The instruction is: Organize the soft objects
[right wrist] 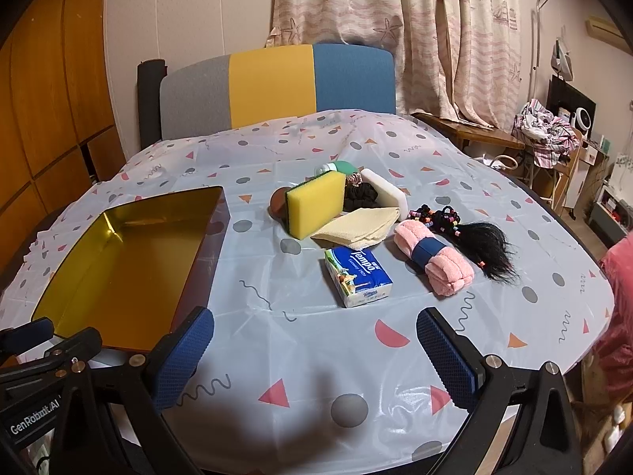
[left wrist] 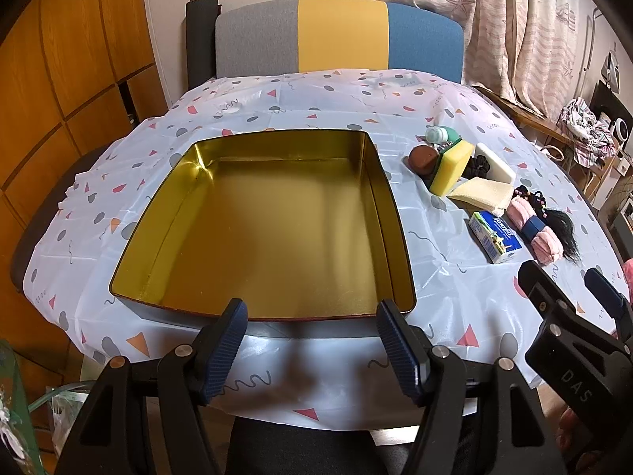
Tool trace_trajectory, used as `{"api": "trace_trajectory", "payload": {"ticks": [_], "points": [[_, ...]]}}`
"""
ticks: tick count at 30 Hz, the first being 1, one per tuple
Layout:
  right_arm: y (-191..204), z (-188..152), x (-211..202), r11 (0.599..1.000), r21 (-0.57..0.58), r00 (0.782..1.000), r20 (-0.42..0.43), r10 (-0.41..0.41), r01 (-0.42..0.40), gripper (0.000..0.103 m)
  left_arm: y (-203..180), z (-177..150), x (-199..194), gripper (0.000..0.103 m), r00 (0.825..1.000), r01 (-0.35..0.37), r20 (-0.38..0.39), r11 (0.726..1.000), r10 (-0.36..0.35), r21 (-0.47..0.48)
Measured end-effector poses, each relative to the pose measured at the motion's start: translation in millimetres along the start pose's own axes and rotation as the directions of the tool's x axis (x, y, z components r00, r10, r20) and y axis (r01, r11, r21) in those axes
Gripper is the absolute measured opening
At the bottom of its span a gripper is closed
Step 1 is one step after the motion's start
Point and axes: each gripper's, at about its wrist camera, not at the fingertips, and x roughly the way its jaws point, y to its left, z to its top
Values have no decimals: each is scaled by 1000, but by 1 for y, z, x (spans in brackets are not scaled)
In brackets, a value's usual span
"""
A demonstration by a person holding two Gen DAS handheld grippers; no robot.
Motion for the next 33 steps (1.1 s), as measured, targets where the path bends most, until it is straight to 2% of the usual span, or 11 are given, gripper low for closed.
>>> {"api": "trace_trajectory", "payload": {"ticks": [33], "points": [[-1, -1, 2, 1000, -5, 1000, -9, -1, 1, 103, 0, -1, 4, 69, 1000, 8, -23, 1000, -8, 2]]}}
